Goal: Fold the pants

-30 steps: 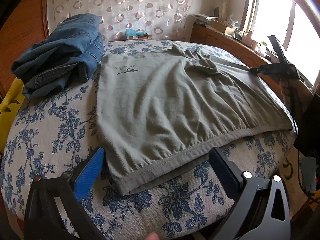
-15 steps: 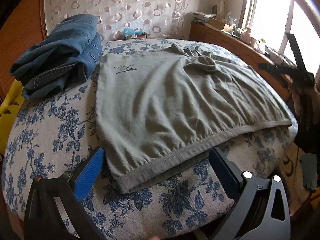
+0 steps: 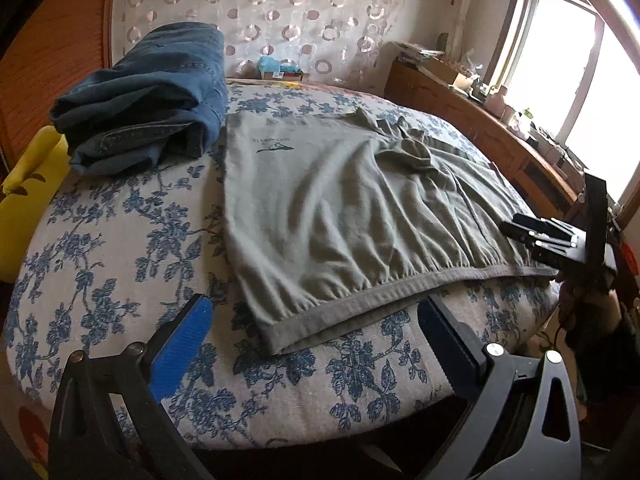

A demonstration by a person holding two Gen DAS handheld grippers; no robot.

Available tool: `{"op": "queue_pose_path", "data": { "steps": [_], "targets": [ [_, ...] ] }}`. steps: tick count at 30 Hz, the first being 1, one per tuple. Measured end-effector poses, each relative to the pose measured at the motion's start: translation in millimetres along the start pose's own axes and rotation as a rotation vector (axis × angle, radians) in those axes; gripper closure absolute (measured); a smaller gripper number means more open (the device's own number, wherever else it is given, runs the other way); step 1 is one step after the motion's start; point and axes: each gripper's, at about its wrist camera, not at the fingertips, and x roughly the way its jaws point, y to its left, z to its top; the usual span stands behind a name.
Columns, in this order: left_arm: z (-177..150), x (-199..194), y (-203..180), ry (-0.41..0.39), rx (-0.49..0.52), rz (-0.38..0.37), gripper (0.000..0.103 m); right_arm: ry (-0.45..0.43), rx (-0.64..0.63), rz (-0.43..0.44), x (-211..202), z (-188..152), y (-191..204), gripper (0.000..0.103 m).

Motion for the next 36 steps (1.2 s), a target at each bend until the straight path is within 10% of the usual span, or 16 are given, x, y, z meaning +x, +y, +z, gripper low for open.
{"op": "queue_pose_path", "data": {
  "steps": [4,12,28,36],
  "targets": [
    [0,-4,7,-0.010,-0.027,-0.005,0.004,-0.012,0.012,-0.021,-1,2,5,0.039],
    [-6,-9,19,-0.011,-0.073,0.003,0.055,-0.043,0.017,-0.015,1,0,7,0.036],
    [-14,3,17,0.008,-0.032,0.063,0.065,-0.050,0.014,-0.021,7,6,4,0.036],
    [-12,2,9,-0.008,-0.010,0.027,0.097,-0.051,0.012,-0.023,8,5,4,0.036]
  ]
}}
